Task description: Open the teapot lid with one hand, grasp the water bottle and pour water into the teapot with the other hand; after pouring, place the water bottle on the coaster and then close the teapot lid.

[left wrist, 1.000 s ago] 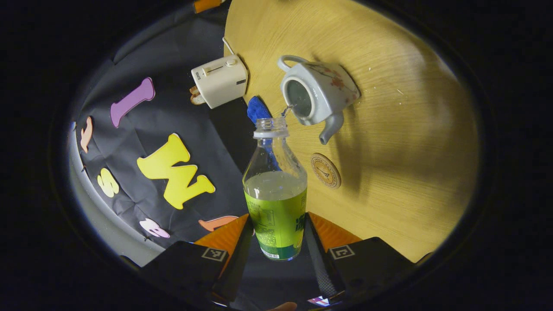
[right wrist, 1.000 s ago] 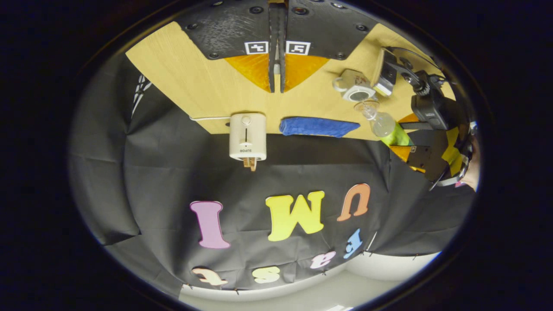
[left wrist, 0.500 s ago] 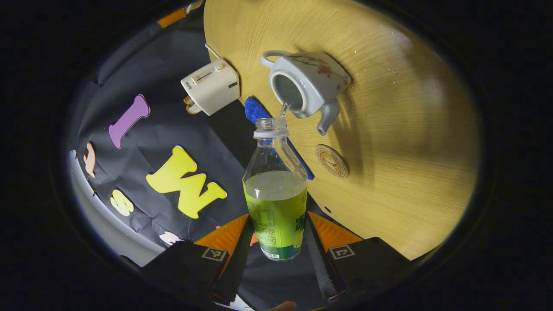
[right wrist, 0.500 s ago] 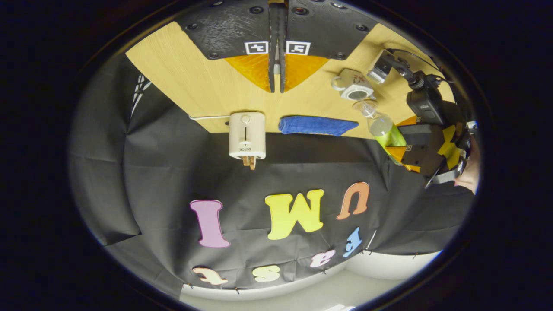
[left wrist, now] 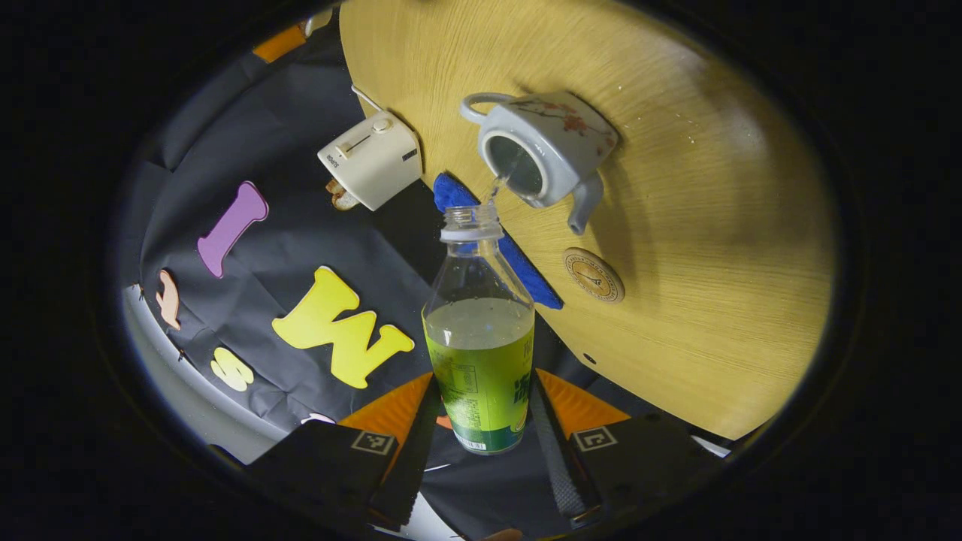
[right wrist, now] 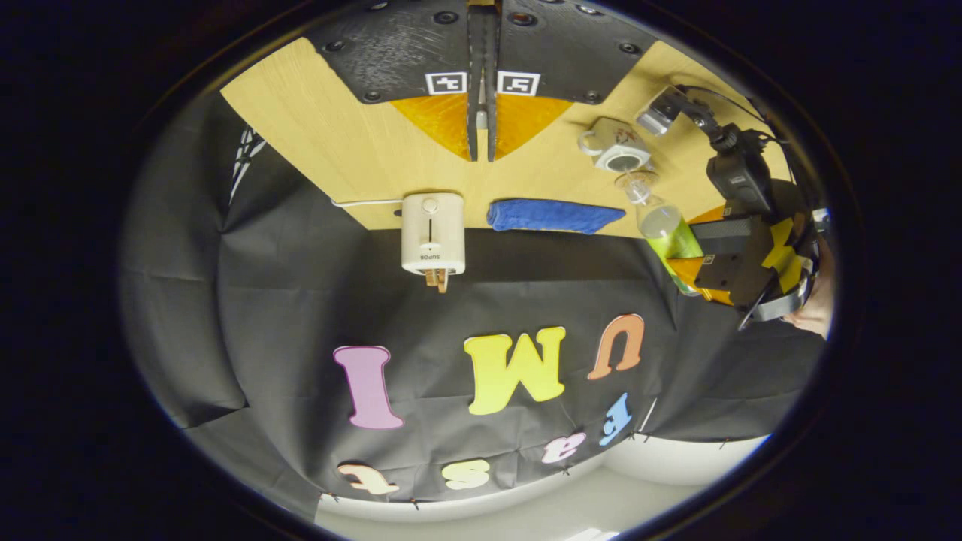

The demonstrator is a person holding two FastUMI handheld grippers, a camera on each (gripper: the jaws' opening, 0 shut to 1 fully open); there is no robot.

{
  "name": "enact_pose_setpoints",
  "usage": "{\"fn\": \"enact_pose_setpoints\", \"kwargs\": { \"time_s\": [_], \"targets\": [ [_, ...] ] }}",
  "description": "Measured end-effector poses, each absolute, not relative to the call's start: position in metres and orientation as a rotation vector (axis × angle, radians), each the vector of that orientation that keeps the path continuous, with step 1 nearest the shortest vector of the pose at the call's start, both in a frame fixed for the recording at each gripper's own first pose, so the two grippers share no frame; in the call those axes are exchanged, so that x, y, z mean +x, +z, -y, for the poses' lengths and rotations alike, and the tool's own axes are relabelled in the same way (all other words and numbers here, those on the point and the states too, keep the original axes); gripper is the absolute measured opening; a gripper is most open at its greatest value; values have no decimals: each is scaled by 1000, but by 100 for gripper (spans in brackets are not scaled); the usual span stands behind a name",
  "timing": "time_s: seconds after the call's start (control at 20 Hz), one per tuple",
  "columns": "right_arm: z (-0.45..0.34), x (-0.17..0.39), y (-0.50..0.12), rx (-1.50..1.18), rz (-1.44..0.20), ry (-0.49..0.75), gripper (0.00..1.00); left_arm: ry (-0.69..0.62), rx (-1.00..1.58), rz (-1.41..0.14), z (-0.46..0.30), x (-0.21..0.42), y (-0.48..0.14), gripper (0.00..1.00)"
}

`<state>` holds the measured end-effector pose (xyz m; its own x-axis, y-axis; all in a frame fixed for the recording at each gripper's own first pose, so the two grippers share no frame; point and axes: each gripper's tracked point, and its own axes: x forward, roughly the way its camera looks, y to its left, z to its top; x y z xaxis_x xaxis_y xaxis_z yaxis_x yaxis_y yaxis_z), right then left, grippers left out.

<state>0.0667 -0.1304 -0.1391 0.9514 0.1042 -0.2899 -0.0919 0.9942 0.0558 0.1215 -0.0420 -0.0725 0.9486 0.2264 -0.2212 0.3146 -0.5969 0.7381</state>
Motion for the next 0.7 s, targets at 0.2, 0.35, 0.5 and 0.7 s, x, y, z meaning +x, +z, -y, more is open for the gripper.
{"fn": "enact_pose_setpoints", "kwargs": {
  "time_s": [0.2,0.35,0.5,0.7],
  "targets": [
    [131,66,-138,44,-295,100,0,-112,2253,-353,45,121,-69,71],
    [131,67,-138,46,-294,99,0,-124,2268,-343,48,122,-69,71],
    [131,67,-138,46,-293,99,0,-127,2264,-352,47,123,-69,71],
    [131,67,-138,45,-295,99,0,-128,2261,-354,47,124,-68,71]
  ]
}}
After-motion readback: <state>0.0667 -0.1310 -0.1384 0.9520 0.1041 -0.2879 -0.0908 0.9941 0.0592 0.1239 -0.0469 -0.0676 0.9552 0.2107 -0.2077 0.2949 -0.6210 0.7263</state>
